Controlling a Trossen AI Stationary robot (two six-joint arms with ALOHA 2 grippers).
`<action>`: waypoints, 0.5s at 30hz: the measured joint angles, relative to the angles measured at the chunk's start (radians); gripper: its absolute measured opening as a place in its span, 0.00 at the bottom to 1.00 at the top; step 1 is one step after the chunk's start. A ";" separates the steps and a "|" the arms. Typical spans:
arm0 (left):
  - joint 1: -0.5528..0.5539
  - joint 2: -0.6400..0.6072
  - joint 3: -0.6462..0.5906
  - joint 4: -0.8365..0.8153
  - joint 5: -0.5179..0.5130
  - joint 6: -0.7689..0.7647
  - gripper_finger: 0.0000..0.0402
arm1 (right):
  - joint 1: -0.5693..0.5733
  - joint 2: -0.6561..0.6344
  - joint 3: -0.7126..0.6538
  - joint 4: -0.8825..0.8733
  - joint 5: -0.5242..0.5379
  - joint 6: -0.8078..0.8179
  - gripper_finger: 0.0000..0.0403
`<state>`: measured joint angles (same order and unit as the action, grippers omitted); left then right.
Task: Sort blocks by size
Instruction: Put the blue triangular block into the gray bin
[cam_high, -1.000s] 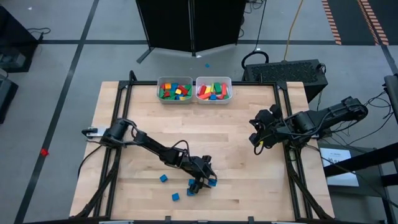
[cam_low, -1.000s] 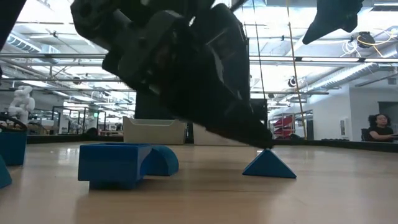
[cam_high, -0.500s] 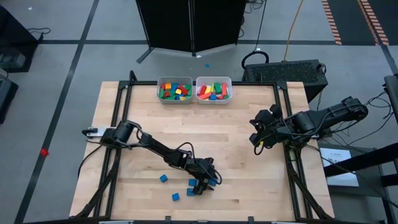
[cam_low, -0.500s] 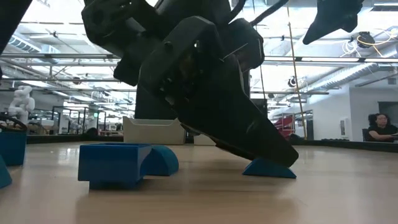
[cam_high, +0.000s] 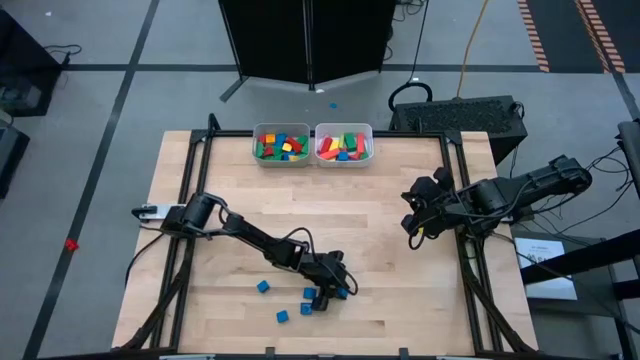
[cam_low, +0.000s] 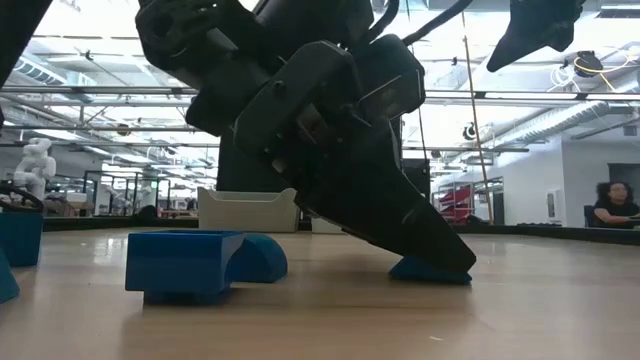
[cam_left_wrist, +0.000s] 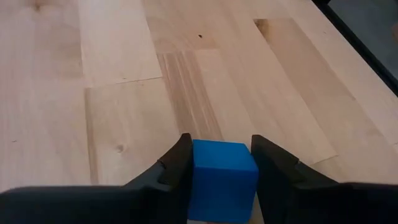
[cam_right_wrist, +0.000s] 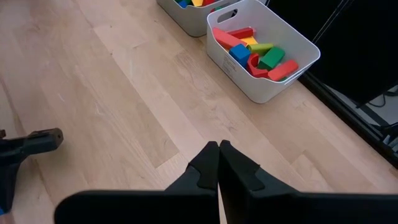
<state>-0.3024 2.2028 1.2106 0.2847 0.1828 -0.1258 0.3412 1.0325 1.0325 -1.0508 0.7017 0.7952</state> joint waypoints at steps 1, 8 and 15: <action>0.000 0.000 0.000 0.000 -0.001 -0.003 0.31 | 0.000 0.000 0.000 0.000 0.000 0.000 0.00; 0.024 -0.069 -0.006 -0.085 -0.013 -0.079 0.31 | 0.000 0.000 0.000 0.000 0.000 0.001 0.00; 0.159 -0.272 -0.006 -0.307 -0.125 -0.075 0.31 | 0.000 0.000 0.000 0.000 0.000 0.004 0.00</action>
<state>-0.1431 1.9313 1.2049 -0.0224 0.0580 -0.2007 0.3413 1.0325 1.0325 -1.0504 0.7019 0.7994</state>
